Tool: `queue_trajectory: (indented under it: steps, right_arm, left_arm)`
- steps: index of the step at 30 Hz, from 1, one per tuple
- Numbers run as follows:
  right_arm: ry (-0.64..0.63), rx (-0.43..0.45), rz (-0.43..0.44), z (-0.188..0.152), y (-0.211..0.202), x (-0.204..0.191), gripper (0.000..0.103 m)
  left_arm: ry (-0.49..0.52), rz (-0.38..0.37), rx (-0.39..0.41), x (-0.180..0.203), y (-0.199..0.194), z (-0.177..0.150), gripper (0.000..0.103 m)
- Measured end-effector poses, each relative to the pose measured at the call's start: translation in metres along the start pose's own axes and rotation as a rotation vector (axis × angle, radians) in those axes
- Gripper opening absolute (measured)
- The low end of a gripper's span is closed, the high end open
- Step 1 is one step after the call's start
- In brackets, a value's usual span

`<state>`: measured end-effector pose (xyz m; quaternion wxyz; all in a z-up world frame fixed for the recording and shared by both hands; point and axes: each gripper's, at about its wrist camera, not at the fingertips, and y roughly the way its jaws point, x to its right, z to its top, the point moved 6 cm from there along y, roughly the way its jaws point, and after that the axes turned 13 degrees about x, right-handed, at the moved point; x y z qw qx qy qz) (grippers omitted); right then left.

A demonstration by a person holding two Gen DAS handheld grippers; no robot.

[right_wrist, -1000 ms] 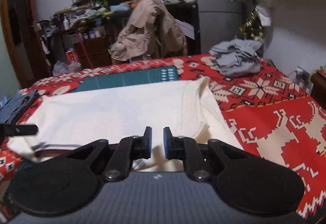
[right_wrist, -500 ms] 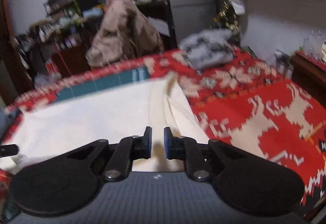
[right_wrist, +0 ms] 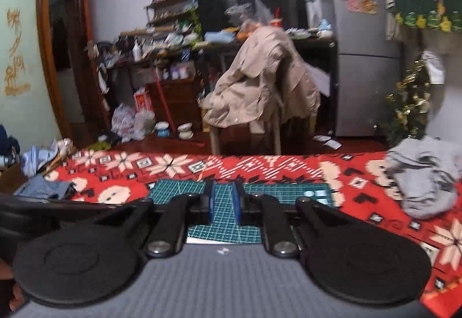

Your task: Fold clothes

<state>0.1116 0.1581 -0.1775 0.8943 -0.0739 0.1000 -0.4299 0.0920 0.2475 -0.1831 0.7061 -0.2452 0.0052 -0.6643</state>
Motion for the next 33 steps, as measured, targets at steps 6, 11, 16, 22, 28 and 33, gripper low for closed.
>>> queue_trajectory:
  steps: [6, 11, 16, 22, 28, 33]
  right_arm:
    - [0.005, -0.107, 0.039, -0.033, 0.024, -0.004, 0.014]
    - [0.018, -0.166, 0.030, -0.052, 0.038, 0.001, 0.014]
    - [0.030, -0.215, 0.010, -0.070, 0.050, 0.006, 0.013]
    - [0.046, -0.213, -0.011, -0.073, 0.059, 0.006, 0.013]
    - [0.026, -0.199, -0.063, -0.070, 0.054, 0.017, 0.015]
    - [0.165, -0.197, -0.092, -0.068, 0.045, 0.053, 0.015]
  left_arm:
    - [0.092, -0.017, -0.061, -0.001, 0.013, -0.026, 0.006]
    - [0.012, 0.002, -0.076, -0.011, 0.029, -0.030, 0.006]
    - [0.026, 0.013, -0.074, -0.007, 0.031, -0.031, 0.006]
    - [-0.028, 0.012, -0.081, -0.013, 0.034, -0.029, 0.007]
    - [-0.020, 0.026, -0.097, -0.015, 0.030, -0.027, 0.007]
    - [-0.140, 0.039, -0.130, -0.032, 0.024, -0.023, 0.007]
